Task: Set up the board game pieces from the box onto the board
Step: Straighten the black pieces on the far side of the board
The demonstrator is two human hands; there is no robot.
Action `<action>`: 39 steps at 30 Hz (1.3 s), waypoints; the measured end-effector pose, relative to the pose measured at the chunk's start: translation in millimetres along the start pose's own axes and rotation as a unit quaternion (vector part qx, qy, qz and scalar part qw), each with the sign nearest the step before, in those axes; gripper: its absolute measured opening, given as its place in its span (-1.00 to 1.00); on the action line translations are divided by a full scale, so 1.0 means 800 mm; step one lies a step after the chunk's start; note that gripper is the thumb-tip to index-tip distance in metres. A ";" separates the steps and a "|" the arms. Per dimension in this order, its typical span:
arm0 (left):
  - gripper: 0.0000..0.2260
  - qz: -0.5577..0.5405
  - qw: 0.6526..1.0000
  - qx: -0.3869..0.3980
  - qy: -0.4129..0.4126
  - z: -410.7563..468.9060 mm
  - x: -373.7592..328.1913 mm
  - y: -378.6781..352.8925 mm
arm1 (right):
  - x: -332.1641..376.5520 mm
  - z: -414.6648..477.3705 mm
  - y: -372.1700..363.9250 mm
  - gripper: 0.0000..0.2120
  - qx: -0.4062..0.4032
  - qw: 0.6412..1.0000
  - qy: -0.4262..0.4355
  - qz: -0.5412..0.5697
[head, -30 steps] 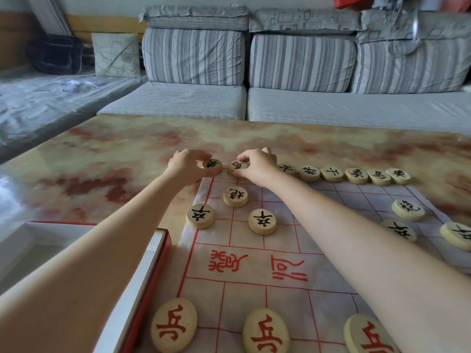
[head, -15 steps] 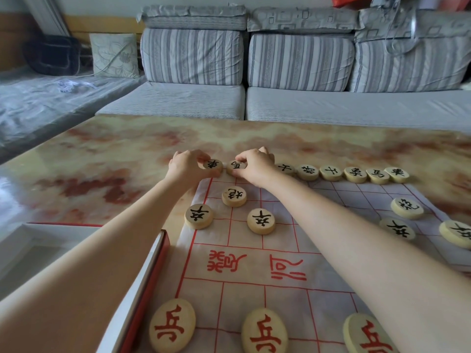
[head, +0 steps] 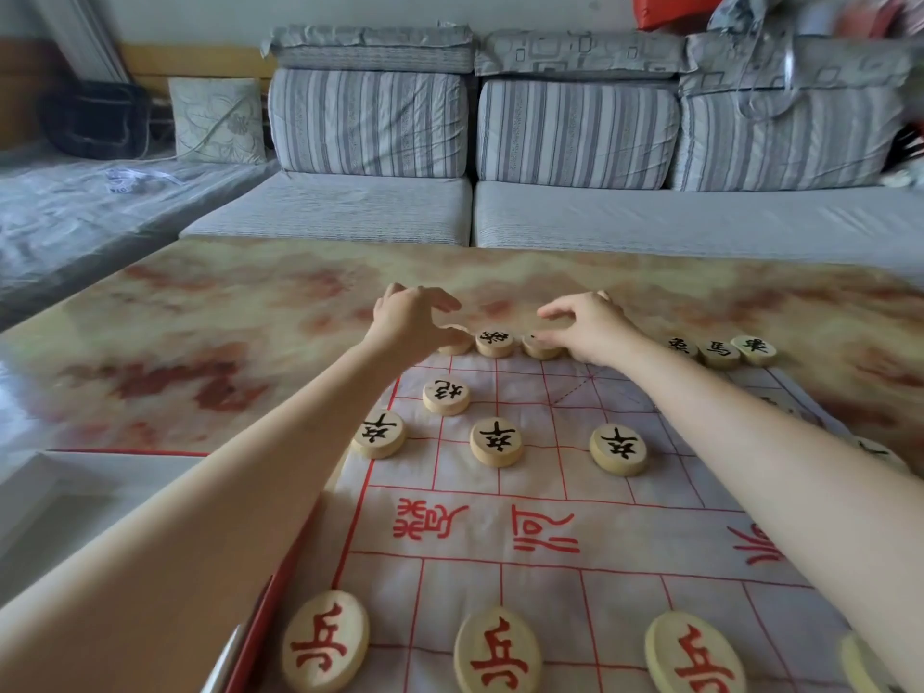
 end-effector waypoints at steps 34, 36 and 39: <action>-0.59 0.041 0.996 0.045 0.059 0.026 -0.045 -0.054 | -0.016 0.002 -0.018 -0.59 -0.031 0.996 -0.004 -0.088; -0.55 0.056 0.997 0.025 0.049 0.025 -0.043 -0.056 | -0.017 0.002 -0.018 -0.59 -0.030 0.996 0.000 -0.084; -0.48 0.074 0.997 -0.006 0.037 0.023 -0.042 -0.060 | -0.017 0.002 -0.019 -0.60 -0.031 0.996 0.006 -0.086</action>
Point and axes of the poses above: each hand's wrist, its own z-axis towards the middle knuckle, its own y-axis out of the back of the hand, x = y × z, the point moved 3 cm from there along z, towards the middle knuckle, and after that the axes turned 13 degrees about x, right-handed, at the moved point
